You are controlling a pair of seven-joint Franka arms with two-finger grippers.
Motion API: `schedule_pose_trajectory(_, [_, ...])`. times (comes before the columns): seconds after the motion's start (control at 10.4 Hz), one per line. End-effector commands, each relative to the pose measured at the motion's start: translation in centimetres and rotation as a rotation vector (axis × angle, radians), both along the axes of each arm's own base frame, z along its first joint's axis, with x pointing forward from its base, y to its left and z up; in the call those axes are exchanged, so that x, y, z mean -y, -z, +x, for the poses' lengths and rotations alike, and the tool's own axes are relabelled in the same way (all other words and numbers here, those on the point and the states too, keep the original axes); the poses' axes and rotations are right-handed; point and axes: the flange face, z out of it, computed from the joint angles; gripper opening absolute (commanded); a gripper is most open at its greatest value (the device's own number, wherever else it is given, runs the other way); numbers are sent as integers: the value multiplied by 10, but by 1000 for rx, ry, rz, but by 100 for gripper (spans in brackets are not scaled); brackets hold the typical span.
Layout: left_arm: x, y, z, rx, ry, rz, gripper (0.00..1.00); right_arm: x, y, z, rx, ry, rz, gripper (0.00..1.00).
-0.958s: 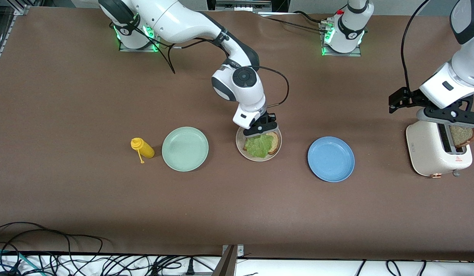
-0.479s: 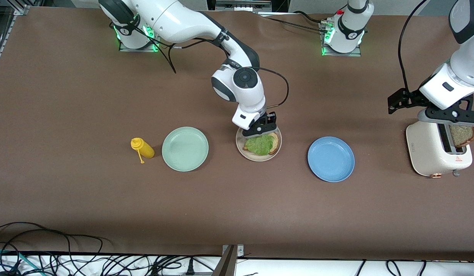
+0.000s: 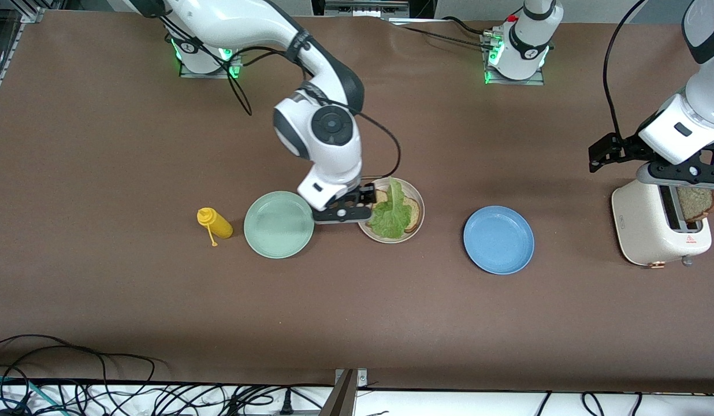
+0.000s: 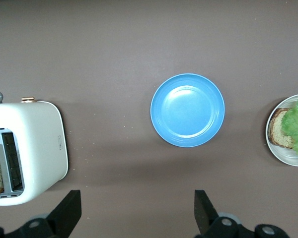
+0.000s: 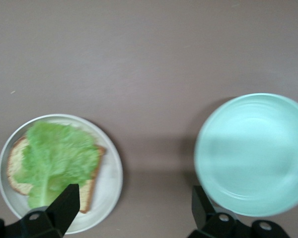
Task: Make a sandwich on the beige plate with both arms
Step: 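Move the right gripper from the plate to the yellow bottle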
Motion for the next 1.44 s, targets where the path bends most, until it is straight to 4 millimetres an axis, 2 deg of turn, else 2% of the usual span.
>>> schedule_pose_trajectory(0.0, [2,1,3,-10,-8,9,100,25,-22,2,-4,40,-64,100])
schedule_pose_trajectory(0.1, [-2,-2,2,-5,-11,9,100,38,-29,2,-21,52,-98,100])
schedule_pose_trajectory(0.38, [6,-6,0,-4,-15,-50,100,107,-54,7,-94,-77,-155,100])
schedule_pose_trajectory(0.48, [10,-12,-6,-32,-16,-72,100,123,-60,9,-98,-76,-155,100])
schedule_pose_trajectory(0.67, [3,-11,-6,-45,-19,-75,100,165,-77,11,-116,-133,-137,100])
schedule_pose_trajectory(1.05, [2,-10,-6,-50,-21,-75,100,254,-93,9,-131,-249,-86,100])
schedule_pose_trajectory(1.34, [3,-10,-6,-50,-28,-73,100,289,-94,9,-130,-359,-80,100])
